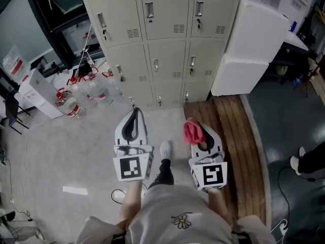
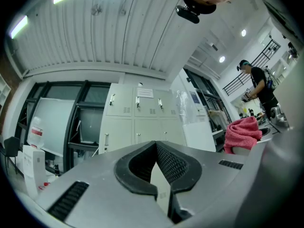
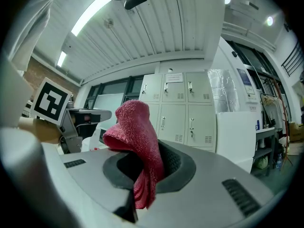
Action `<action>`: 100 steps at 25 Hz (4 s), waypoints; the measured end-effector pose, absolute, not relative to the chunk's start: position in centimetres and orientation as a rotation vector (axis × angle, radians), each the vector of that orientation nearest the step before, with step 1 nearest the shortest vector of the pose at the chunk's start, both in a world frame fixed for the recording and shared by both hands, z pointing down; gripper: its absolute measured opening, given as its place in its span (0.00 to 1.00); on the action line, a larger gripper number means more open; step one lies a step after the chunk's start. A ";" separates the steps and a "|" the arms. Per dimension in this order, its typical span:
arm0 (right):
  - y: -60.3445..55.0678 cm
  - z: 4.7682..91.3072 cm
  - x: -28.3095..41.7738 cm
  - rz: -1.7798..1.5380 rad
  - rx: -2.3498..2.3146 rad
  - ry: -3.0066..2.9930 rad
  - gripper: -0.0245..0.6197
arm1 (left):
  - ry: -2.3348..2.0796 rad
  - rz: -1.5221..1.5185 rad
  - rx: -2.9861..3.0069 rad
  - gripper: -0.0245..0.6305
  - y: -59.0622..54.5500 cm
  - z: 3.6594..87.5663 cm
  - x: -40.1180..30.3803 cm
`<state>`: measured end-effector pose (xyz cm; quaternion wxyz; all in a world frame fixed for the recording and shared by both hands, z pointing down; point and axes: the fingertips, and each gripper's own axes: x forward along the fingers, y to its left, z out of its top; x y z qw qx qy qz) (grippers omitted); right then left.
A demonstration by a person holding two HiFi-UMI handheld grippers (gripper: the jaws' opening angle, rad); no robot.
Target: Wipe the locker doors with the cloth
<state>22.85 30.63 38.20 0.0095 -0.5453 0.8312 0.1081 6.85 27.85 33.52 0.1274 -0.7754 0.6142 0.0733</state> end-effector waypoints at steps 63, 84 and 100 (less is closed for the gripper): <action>-13.5 32.9 17.3 0.238 -1.457 2.704 0.09 | 1.923 0.154 -2.113 0.06 -11.3 29.0 2.9; -12.5 32.9 5.9 0.263 -0.837 2.928 0.09 | 2.342 0.098 -1.692 0.06 -6.1 30.2 -4.9; -15.9 31.4 0.6 0.279 -0.945 2.879 0.09 | 2.281 0.129 -1.753 0.06 -10.0 28.7 -11.5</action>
